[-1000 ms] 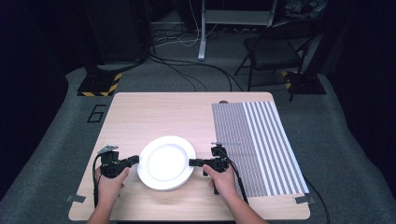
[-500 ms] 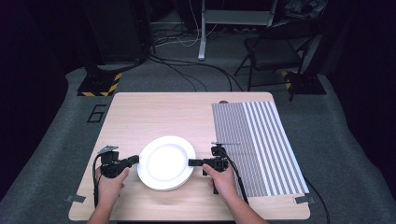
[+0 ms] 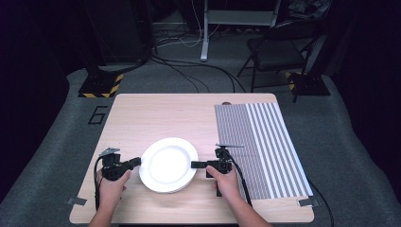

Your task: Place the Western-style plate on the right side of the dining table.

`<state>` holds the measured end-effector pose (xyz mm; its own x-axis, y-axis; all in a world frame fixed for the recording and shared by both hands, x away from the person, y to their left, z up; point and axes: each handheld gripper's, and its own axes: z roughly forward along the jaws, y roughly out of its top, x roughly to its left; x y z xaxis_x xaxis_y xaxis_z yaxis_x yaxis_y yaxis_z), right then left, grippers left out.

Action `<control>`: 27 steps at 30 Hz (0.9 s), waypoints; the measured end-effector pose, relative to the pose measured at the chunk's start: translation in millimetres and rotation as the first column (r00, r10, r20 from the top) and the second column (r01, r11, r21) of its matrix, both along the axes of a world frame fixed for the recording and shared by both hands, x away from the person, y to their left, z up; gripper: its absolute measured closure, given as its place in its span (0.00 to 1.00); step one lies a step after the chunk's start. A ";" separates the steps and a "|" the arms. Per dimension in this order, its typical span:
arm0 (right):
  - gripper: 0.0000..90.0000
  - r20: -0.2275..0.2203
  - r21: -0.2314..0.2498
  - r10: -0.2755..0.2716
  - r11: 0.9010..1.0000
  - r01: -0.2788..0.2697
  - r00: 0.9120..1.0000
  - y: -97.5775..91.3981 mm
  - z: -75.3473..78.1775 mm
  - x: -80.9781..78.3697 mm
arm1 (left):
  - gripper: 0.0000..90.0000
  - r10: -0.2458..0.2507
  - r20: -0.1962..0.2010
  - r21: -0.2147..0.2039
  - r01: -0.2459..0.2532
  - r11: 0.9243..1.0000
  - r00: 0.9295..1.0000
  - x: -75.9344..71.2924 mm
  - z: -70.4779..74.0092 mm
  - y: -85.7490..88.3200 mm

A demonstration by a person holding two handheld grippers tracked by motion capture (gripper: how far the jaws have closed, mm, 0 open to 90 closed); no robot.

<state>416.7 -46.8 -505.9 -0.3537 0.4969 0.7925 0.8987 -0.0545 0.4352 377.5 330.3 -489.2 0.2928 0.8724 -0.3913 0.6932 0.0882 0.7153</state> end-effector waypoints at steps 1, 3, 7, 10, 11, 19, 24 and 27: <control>0.85 0.002 -0.005 0.004 1.000 -0.004 1.000 -0.3 0.4 -0.1 | 0.93 -0.002 0.001 0.002 0.002 1.000 1.000 -0.1 0.0 0.0; 0.85 0.004 -0.006 0.008 1.000 -0.008 1.000 -0.9 0.5 0.0 | 0.93 -0.004 0.002 0.005 0.004 1.000 1.000 -0.1 0.1 -0.2; 0.85 0.002 -0.006 0.006 1.000 -0.006 1.000 -2.5 1.4 -0.4 | 0.93 -0.010 0.000 0.000 0.010 1.000 1.000 -0.3 0.0 -1.6; 0.86 -0.005 -0.001 0.007 1.000 -0.007 1.000 -5.1 2.7 -0.2 | 0.93 -0.024 0.000 0.002 0.024 1.000 1.000 0.3 -0.2 -3.1; 0.86 -0.003 0.000 0.007 1.000 -0.007 1.000 -6.6 3.0 0.0 | 0.93 -0.030 0.001 0.003 0.030 1.000 1.000 0.6 -0.4 -3.7; 0.87 0.012 0.000 -0.010 1.000 0.010 1.000 -13.3 8.1 -0.9 | 0.91 -0.052 -0.001 0.011 0.052 0.999 0.999 2.5 -1.6 -10.3; 0.87 0.028 -0.012 -0.007 1.000 0.008 1.000 -15.2 11.9 -2.1 | 0.89 -0.060 -0.003 0.004 0.060 0.998 0.998 4.1 -2.1 -12.6; 0.87 0.029 -0.022 -0.004 1.000 0.005 1.000 -15.9 14.5 -3.2 | 0.88 -0.063 -0.003 0.001 0.063 0.998 0.998 5.0 -2.4 -13.7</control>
<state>413.5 -62.7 -491.4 -0.3741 0.5155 0.7710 0.8855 -0.0487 0.4622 382.4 316.6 -491.6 0.3457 0.8528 -0.3915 0.6998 0.0436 0.7130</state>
